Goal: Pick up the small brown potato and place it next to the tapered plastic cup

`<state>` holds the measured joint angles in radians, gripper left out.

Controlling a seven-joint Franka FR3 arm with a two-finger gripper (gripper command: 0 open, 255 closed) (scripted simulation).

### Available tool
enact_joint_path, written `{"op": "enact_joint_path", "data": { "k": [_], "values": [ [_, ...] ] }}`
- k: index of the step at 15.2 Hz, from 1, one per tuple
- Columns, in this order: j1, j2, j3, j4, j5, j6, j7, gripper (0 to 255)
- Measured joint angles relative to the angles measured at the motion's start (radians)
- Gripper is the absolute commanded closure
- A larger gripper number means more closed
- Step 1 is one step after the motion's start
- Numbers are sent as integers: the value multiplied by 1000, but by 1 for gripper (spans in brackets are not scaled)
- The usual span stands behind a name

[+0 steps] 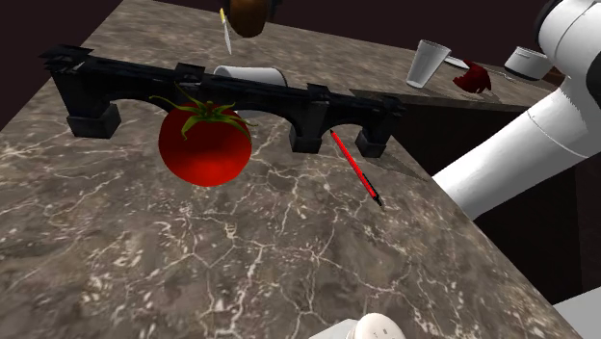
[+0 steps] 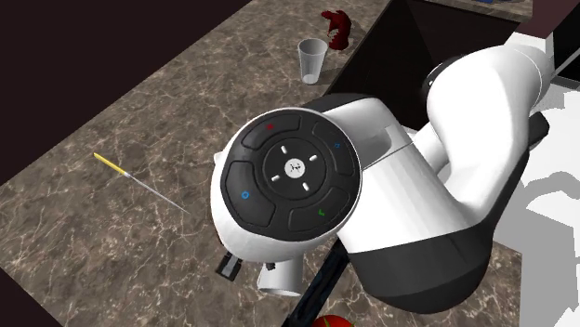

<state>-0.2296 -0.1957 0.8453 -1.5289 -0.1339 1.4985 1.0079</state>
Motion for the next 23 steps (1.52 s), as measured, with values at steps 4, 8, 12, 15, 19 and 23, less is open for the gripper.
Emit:
{"op": "enact_joint_path", "data": {
  "k": [4, 8, 12, 15, 19, 23],
  "values": [
    [-3, 50, 31, 96, -38, -66, 14, 255],
    [2, 108, 68, 201, -88, -140, 32, 255],
    [27, 191, 115, 323, -167, -224, 61, 255],
    [25, 201, 117, 359, -182, -253, 52, 255],
    [-66, 39, -14, 232, -31, -186, -109, 255],
    [-91, -73, -155, 121, 53, -135, -253, 255]
  ]
}}
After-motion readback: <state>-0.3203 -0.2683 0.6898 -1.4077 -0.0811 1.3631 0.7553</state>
